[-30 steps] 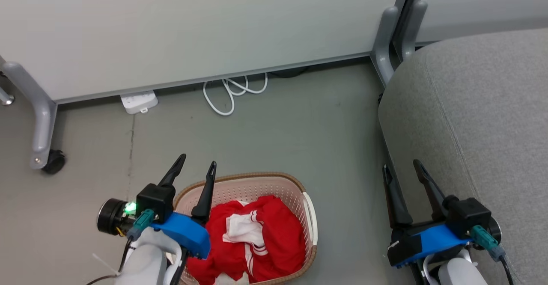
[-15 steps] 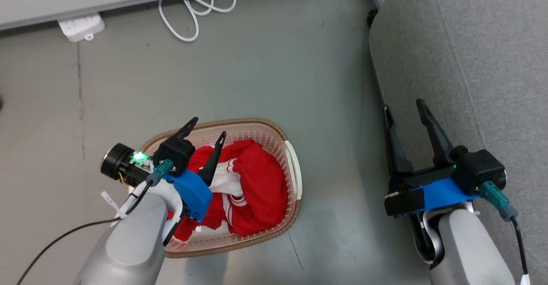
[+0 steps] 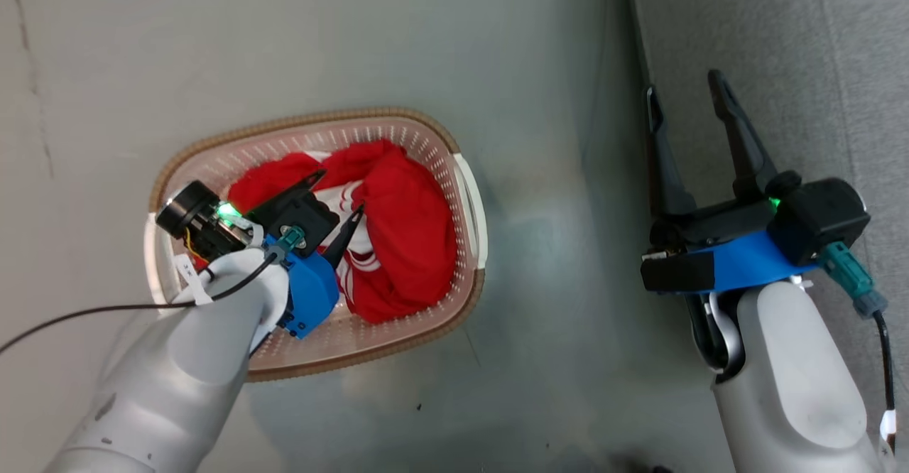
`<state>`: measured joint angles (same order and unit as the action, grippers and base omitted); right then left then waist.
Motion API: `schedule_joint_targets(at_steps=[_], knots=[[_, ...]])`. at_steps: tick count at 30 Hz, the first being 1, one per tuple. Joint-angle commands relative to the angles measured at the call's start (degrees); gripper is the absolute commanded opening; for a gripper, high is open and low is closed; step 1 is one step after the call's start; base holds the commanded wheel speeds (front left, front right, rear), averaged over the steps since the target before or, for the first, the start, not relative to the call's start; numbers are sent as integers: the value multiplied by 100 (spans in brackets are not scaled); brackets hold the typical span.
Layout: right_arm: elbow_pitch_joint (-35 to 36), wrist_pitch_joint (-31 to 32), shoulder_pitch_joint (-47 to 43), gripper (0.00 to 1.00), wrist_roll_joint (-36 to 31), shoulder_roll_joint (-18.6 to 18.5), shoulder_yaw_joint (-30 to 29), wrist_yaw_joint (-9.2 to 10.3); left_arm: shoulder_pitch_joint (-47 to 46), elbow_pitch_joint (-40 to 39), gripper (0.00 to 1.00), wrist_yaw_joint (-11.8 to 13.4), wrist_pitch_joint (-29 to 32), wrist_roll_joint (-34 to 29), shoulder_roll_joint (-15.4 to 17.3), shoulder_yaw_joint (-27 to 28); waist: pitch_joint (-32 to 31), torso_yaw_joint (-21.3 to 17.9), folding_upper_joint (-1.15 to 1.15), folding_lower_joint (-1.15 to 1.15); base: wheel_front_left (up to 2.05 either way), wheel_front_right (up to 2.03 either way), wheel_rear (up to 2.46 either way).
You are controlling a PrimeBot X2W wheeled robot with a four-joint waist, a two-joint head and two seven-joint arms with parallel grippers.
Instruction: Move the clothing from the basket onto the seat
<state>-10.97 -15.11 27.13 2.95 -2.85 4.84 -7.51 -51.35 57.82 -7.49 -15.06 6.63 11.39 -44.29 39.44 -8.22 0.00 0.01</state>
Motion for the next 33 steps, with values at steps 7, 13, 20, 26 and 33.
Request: schedule_joint_targets(at_steps=[7,13,20,26,33], knots=[[171,-7,351,100,-68,-6,57,4,-615,401,100,8,-18,136,194,-826,767,-110,0,-1,0,0,0],[345,-7,496,100,-94,-5,108,4,-1084,753,100,8,-18,252,283,-1438,1159,-148,0,-1,0,0,0],[542,-7,606,100,-125,-5,137,4,-1615,1105,100,8,-18,442,374,-1835,1566,-205,0,-1,0,0,0],[685,-7,635,100,-156,-5,169,4,-1952,1353,100,7,83,554,364,-2211,1879,-262,0,-1,0,0,0],[818,-7,665,100,-182,-5,132,4,-2184,1470,100,7,216,732,275,-2496,2123,-250,0,-1,0,0,0]])
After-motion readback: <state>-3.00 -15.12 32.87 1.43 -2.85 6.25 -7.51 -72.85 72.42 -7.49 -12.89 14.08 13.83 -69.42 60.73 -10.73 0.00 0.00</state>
